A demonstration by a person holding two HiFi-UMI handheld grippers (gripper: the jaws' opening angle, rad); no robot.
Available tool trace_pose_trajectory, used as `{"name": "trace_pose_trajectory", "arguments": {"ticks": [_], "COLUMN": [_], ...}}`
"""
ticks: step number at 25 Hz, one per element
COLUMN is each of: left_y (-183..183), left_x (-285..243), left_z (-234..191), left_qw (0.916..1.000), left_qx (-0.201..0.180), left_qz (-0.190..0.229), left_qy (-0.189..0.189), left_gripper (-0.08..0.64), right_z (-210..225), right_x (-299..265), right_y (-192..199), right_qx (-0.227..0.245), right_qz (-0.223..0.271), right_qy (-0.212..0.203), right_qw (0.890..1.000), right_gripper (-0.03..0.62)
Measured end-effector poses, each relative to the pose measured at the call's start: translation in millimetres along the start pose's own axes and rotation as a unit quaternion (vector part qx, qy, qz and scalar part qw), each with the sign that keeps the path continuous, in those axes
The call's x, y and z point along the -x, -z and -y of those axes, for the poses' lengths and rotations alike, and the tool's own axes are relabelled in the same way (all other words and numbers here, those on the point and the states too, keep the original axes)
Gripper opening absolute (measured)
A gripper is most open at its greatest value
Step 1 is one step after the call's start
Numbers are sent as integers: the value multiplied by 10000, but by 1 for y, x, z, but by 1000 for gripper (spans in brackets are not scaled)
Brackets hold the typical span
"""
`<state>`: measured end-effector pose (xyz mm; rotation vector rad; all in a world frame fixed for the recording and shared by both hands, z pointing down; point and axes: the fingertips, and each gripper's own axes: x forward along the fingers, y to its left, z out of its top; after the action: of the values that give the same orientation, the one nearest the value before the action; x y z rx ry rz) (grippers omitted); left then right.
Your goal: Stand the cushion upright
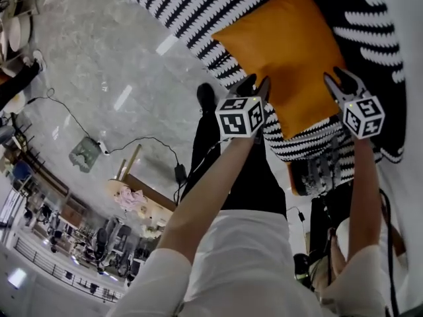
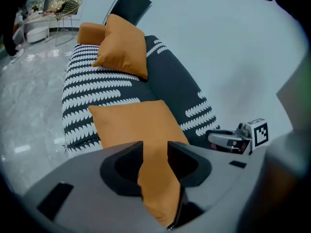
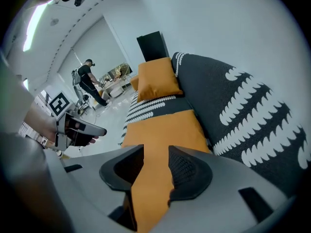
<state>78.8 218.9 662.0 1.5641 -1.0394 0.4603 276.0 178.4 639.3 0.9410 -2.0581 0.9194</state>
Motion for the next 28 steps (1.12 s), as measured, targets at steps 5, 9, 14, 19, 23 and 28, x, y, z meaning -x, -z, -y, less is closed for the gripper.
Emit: {"name": "trace_pose_trajectory", "arguments": {"ticks": [5,9,14,19,23,28], "left_y": [18,32,49,60,69,69], "left_x": [-26,-50,-80,-105,-120,-121], "left_z": [-17,-27,-28,-42,-59,-56], "left_qw": [9981,9900,9797,9706,9712,9793], "left_qx": [487,1289,1831,2143,1911,1650], "left_qz": [-274,-471,-718,-901,-1136,-955], "left_qy": [-245,-315,-385,-628,-852,-673], "left_gripper": [206,292,450,492,442,266], "right_z": [20,41,82,104,100,88], "right_x": [-28,-53,-81,-107,-129,-131], "right_y": [23,31,41,52,69,68], "right_qx": [12,41,46,-172,-259,234], "right_qz": [-338,-682,-1160,-1664,-1908,-1807], "right_qy": [27,34,6,-198,-338,183], "right_qw": [9994,9977,9932,9857,9807,9831], "right_gripper": [216,270,338,383,382,266]}}
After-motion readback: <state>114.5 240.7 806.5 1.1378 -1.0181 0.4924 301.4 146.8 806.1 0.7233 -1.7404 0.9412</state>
